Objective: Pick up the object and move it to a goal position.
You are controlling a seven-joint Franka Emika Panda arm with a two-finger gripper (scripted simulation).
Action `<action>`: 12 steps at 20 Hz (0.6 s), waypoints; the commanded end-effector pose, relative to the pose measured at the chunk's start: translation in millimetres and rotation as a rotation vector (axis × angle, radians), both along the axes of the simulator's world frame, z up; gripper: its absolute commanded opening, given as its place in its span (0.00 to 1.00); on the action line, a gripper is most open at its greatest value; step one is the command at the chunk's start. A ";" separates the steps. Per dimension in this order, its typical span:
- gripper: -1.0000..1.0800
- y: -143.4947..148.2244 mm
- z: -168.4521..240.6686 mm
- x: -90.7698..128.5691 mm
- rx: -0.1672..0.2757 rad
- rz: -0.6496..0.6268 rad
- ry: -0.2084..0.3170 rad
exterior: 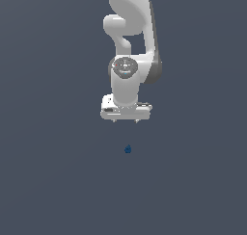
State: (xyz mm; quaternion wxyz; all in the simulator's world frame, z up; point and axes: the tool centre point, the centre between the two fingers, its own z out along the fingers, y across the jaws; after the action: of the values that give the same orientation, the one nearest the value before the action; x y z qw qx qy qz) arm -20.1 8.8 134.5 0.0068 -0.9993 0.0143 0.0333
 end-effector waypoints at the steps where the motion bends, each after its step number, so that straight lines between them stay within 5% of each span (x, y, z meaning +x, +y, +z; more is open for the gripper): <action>1: 0.96 0.0 0.0 0.0 0.000 0.000 0.000; 12: 0.96 33.3 6.2 1.5 0.009 0.061 0.006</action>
State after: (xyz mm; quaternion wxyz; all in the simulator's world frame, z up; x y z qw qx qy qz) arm -18.5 40.6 140.3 0.0102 -0.9992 -0.0144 0.0363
